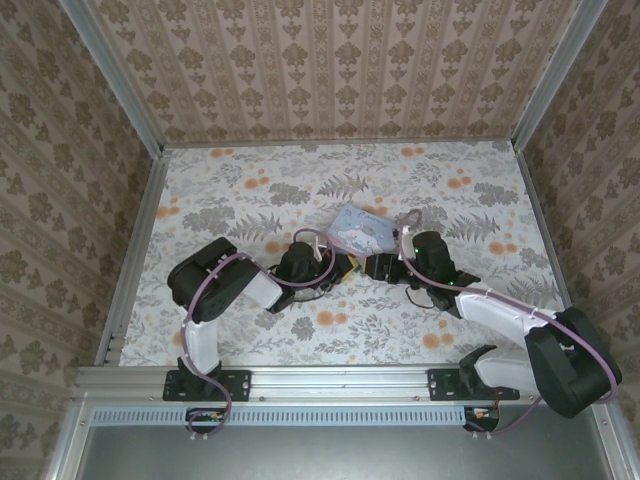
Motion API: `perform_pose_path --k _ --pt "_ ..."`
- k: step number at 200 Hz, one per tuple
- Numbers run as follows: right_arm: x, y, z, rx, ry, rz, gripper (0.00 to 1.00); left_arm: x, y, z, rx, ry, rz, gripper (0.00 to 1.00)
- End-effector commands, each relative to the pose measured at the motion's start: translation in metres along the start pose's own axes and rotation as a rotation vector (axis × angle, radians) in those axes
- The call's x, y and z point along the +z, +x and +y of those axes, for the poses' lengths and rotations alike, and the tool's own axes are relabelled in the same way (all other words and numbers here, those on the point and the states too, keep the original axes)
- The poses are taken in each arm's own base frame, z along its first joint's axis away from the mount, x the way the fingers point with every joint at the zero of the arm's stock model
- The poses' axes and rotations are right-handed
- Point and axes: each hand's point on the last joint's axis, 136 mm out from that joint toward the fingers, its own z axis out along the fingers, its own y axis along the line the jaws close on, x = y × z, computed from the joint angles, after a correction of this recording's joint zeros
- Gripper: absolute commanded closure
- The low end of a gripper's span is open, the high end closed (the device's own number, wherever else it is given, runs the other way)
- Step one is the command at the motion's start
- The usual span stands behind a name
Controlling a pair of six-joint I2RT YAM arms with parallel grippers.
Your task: Unlock the padlock with the key
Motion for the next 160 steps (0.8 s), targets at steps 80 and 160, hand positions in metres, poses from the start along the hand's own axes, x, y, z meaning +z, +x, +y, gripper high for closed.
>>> perform_pose_path --k 80,160 --pt "0.027 0.035 -0.009 -0.260 0.159 0.164 0.62 -0.011 0.008 -0.007 -0.005 -0.068 0.072 1.00" --pt "0.014 0.049 0.009 -0.223 0.103 0.156 0.61 -0.014 0.004 -0.007 -0.002 -0.078 0.071 1.00"
